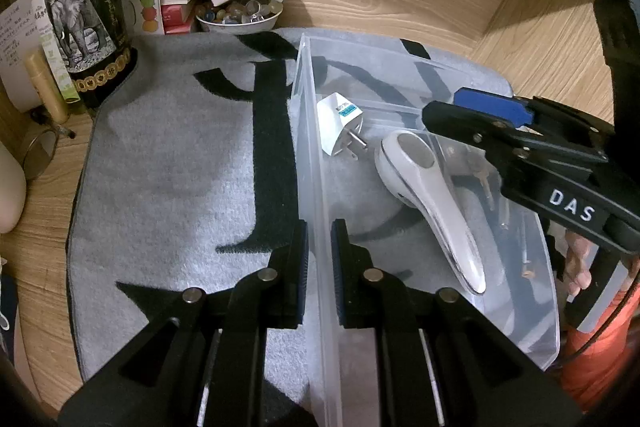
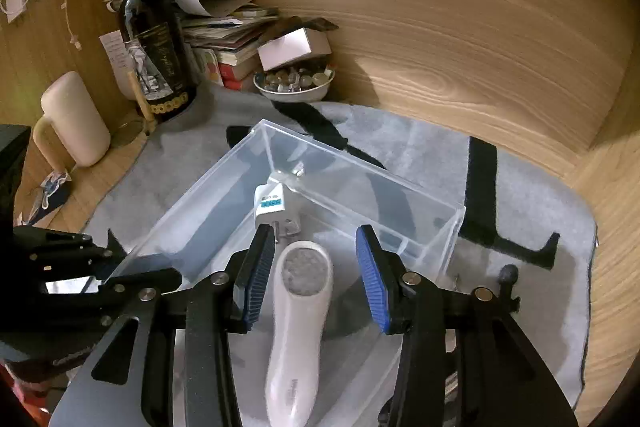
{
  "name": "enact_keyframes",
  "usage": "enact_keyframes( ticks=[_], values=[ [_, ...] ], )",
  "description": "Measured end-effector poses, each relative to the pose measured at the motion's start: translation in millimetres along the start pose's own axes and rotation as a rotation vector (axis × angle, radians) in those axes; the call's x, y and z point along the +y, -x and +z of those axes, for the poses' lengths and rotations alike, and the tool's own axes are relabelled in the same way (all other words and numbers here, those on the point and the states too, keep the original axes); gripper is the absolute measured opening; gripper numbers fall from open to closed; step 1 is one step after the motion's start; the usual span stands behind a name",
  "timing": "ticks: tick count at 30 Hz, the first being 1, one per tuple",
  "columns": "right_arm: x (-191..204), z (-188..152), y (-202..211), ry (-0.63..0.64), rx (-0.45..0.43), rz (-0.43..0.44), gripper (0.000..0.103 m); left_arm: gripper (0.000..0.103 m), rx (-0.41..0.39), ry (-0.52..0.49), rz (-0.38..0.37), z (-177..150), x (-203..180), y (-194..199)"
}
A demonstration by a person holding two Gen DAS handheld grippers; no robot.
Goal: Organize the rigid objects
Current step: 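Lower the white device into the clear box and open the right gripper, then grasp the black-and-orange battery with the right gripper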
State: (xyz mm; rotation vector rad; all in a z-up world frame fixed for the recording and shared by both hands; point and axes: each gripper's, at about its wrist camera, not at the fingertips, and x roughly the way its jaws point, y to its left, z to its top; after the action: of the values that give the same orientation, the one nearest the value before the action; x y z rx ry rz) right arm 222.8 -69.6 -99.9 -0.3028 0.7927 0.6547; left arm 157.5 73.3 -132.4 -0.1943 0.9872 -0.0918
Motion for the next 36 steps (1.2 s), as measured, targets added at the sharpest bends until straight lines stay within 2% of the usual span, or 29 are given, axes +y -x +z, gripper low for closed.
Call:
enact_keyframes(
  ticks=[5,8,13,17,26,33,36],
  values=[
    [-0.6,-1.6,18.0,-0.007,-0.038,-0.013,0.042,0.011,-0.009,-0.007,0.005,0.9,-0.6,2.1],
    [-5.4,-4.0,36.6,-0.027,-0.081,-0.034,0.051,0.011,-0.008,0.003,0.0,1.7,1.7,2.3],
    [-23.4,-12.4,75.0,-0.061,-0.154,-0.111,0.06,0.011,-0.015,0.001,0.012,0.6,-0.5,3.8],
    [-43.2,-22.7,95.4,-0.1,-0.173,-0.18,0.064,0.011,-0.017,0.005,0.014,-0.5,-0.9,5.2],
    [-75.1,-80.4,99.2,-0.252,-0.11,-0.264,0.066,0.011,-0.011,-0.014,0.049,-0.2,-5.7,5.1],
    [-83.7,-124.8,71.6,-0.38,-0.011,-0.185,0.066,0.011,-0.003,-0.021,0.06,-3.0,-8.7,5.1],
    [-88.8,-137.8,63.1,-0.437,0.005,-0.161,0.066,0.011,-0.007,-0.022,0.062,-3.0,-10.0,5.4]
  ],
)
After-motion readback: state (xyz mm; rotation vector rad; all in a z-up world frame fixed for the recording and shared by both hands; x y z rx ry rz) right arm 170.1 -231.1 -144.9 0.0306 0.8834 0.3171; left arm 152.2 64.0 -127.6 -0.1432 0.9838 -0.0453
